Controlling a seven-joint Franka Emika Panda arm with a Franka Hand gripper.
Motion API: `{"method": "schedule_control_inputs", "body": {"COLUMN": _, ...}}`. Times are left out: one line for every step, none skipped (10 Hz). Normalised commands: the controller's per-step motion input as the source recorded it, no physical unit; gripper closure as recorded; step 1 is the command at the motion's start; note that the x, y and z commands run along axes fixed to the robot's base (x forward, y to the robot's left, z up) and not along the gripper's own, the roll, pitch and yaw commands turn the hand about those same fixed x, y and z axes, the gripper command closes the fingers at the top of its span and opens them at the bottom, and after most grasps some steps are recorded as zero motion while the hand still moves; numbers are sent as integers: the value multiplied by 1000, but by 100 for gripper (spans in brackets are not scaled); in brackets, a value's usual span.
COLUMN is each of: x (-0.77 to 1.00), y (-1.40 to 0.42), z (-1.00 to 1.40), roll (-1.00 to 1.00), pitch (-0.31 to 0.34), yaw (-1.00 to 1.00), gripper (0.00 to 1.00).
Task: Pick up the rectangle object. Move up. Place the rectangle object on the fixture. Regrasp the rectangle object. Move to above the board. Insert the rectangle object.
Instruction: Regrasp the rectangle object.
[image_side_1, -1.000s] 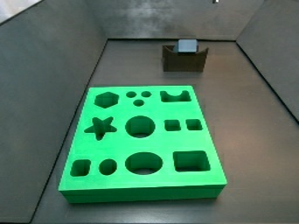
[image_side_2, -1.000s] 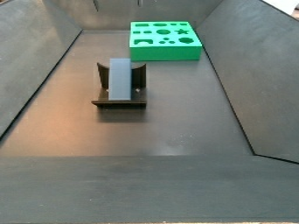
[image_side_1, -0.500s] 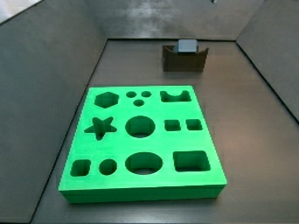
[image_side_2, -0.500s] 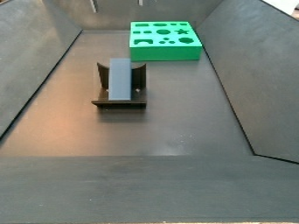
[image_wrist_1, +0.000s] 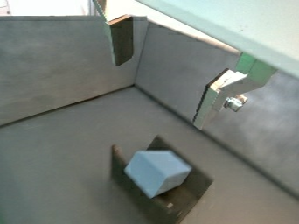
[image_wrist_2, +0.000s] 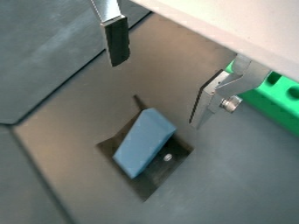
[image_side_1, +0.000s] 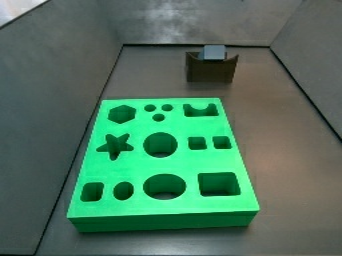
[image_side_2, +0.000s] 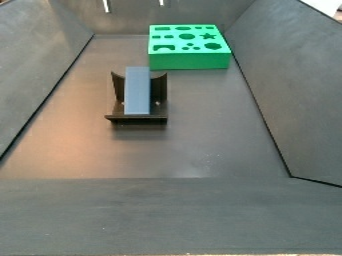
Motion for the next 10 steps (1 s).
{"method": "schedule_control_inputs", "body": {"x": 25, "y": -21, "z": -6, "roll": 1000, "pitch": 18, "yaw": 26, "gripper": 0}}
{"method": "schedule_control_inputs", "body": {"x": 39, "y": -21, "z": -13, "roll": 1000, "pitch": 27, "yaw": 30, "gripper": 0}}
{"method": "schedule_control_inputs", "body": {"x": 48, "y": -26, "z": -6, "roll": 1000, "pitch": 40, "yaw": 33, "gripper": 0}}
{"method": "schedule_control_inputs", "body": {"x": 63, "y": -29, "z": -7, "roll": 1000, "pitch": 64, "yaw": 40, "gripper": 0}}
{"method": "schedule_control_inputs", "body": {"x": 78, "y": -31, "z": -13, "roll": 1000, "pitch": 86, "yaw": 51, "gripper": 0}}
{"method": "schedule_control_inputs", "body": {"x": 92, "y": -35, "z": -12, "roll": 1000, "pitch": 127, "yaw": 71, "gripper": 0}}
{"method": "schedule_control_inputs", "body": {"x": 100, "y": -40, "z": -12, "roll": 1000, "pitch": 165, "yaw": 99, "gripper": 0}}
{"method": "schedule_control_inputs", "body": {"x": 103, "y": -42, "z": -12, "roll": 870, "pitch": 167, "yaw": 110, "gripper": 0}}
{"method": "schedule_control_inputs", "body": {"x": 102, "y": -42, "z": -19, "roll": 551, "pitch": 153, "yaw": 149, "gripper": 0}}
{"method": "schedule_control_inputs", "body": {"x": 99, "y": -46, "z": -19, "roll": 425, "pitch": 143, "yaw": 163, "gripper": 0}}
